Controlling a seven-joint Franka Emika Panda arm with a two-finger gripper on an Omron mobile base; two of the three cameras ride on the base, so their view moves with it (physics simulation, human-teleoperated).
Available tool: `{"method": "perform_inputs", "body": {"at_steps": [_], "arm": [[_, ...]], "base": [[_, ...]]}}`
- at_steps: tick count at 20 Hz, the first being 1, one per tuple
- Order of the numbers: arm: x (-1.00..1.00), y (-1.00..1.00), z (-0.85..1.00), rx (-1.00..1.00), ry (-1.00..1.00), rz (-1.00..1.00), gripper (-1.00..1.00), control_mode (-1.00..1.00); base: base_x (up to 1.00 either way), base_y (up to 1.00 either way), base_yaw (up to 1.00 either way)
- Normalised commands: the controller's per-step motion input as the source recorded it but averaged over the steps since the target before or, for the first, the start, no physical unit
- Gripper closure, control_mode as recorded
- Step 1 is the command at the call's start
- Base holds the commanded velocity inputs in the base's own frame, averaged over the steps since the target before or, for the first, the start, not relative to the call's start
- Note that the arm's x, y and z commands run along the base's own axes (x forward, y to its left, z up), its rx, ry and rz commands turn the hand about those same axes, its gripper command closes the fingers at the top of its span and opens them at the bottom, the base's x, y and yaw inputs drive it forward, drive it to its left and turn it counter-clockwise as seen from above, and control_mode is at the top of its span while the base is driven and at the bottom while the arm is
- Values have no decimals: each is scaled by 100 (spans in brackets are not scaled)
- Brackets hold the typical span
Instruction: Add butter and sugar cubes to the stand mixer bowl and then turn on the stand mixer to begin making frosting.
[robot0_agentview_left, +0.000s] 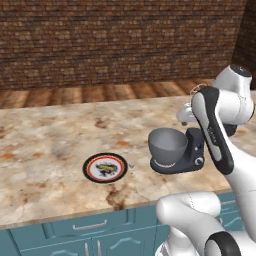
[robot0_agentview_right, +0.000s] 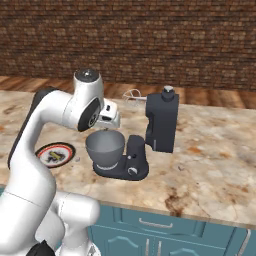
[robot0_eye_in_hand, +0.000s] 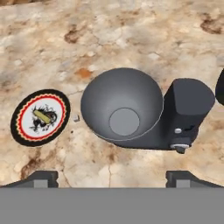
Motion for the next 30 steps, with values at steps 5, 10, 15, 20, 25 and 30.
{"method": "perform_inputs", "body": {"at_steps": [5,10,15,20,25,30], "arm": [[-22,-68,0,12,-8,0,-100,-100],[-23,-77,0,15,-9,1,-100,-100],[-10,-72,-4,15,-5,1,-100,-100],[-1,-79,-17,18,-5,6,-100,-100],[0,-75,-21,16,-12,16,-100,-100],[0,-61,-26,6,-16,23,-100,-100]], "base": [[0,0,0],[0,0,0],[0,0,0],[0,0,0],[0,0,0],[0,0,0]]}}
